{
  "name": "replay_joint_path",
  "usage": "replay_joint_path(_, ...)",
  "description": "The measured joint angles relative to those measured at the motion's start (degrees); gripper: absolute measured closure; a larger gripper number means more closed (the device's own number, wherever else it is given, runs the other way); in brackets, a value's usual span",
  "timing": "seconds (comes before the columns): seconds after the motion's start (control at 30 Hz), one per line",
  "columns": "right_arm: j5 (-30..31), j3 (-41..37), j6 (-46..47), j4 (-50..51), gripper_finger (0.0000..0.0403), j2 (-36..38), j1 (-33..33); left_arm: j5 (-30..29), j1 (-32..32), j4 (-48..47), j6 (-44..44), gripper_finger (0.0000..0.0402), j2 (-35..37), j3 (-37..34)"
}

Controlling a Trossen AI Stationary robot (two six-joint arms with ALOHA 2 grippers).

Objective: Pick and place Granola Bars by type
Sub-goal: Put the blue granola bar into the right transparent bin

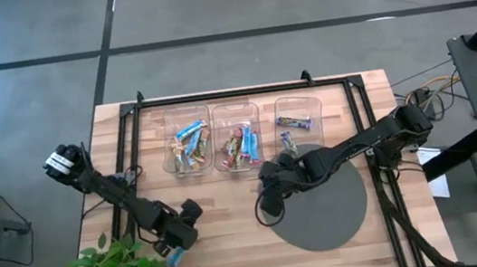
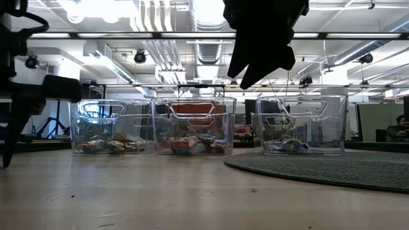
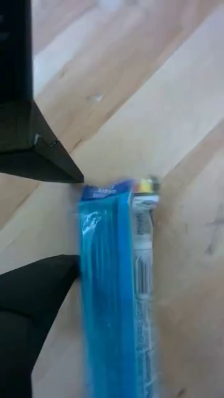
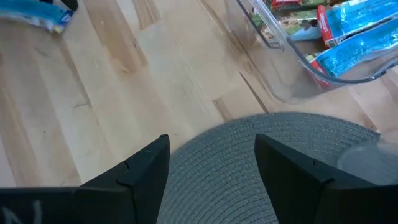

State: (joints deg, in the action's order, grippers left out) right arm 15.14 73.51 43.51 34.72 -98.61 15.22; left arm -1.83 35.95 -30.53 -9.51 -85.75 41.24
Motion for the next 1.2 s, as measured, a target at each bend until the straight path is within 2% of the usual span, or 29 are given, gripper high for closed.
replay_joint_path(0.3, 0.0, -1.7, 3.0, 1.1, 0.0179, 0.0, 0.0, -3.4, -0.3, -1.8, 2.5, 0.0248, 0.3, -0.1)
replay_joint_path(0.4, 0.0, -2.1, 3.3, 1.1, 0.0179, 0.0, 0.0, -4.6, -1.2, -4.8, 5.4, 0.0255, 1.2, 0.1)
replay_joint_path(0.5, 0.0, -2.2, 3.4, 1.1, 0.0179, 0.0, 0.0, -4.7, -3.1, -8.6, 12.0, 0.0257, 2.9, 2.0)
replay_joint_path(0.57, 0.0, -2.2, 3.4, 1.0, 0.0179, 0.0, -0.1, -2.9, -5.3, -10.0, 19.7, 0.0257, 4.1, 4.3)
replay_joint_path(0.7, 0.0, -2.3, 3.5, 0.9, 0.0179, 0.0, -0.3, 10.1, -11.5, -10.4, 39.0, 0.0257, 4.5, 6.4)
replay_joint_path(0.77, 0.0, -2.3, 3.5, 0.8, 0.0179, 0.0, -0.4, 13.3, -12.3, -9.8, 44.3, 0.0257, 4.0, 6.3)
replay_joint_path(0.97, -0.1, -2.3, 3.8, 0.8, 0.0179, 0.0, -0.4, 17.5, -8.3, -9.4, 46.1, 0.0257, 0.9, 6.9)
replay_joint_path(1.2, -0.1, -2.4, 4.4, 0.8, 0.0179, 0.0, -0.4, 12.5, -3.3, -8.3, 49.4, 0.0257, -0.4, 9.1)
